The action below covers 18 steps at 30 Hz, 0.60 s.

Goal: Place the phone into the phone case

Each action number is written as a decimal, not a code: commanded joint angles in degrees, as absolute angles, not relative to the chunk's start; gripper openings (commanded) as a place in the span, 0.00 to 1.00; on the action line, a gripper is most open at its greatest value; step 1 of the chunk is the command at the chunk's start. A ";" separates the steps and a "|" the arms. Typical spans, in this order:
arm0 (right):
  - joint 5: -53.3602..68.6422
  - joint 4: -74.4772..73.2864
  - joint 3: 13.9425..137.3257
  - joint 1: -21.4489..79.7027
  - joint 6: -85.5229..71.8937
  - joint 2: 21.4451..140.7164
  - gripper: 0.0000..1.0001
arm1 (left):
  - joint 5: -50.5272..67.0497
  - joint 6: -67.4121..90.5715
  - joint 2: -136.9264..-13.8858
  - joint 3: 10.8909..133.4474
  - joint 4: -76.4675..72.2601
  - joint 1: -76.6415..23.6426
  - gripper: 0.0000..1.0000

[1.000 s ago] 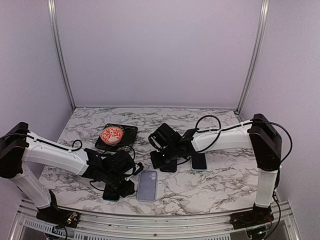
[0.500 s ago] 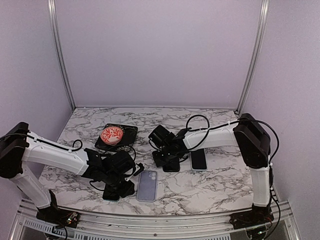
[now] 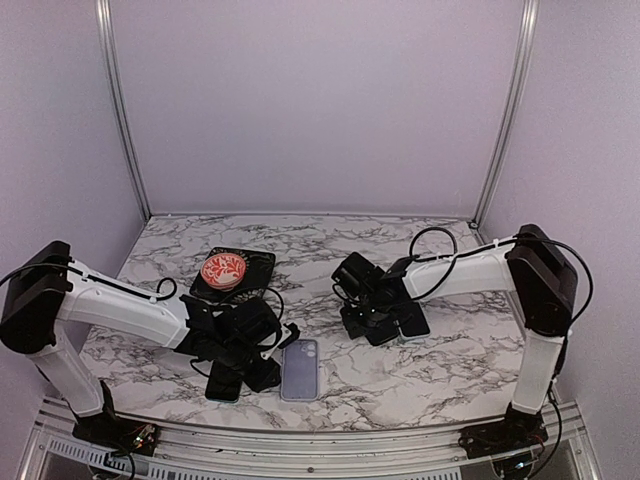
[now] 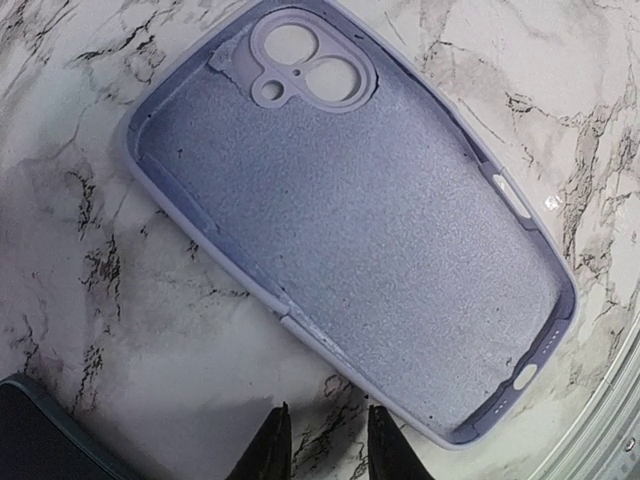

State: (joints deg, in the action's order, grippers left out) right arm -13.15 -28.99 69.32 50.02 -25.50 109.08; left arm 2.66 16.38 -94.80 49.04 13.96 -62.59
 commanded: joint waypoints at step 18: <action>-13.18 -23.77 77.82 42.64 -25.11 118.70 0.00 | 1.61 16.12 -97.55 50.65 12.59 -62.84 0.26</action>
State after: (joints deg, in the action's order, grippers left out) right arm -10.22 -23.35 79.33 44.84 -22.63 118.30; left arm 2.48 16.23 -97.14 51.27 12.69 -62.59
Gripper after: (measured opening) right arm 0.004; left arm 0.258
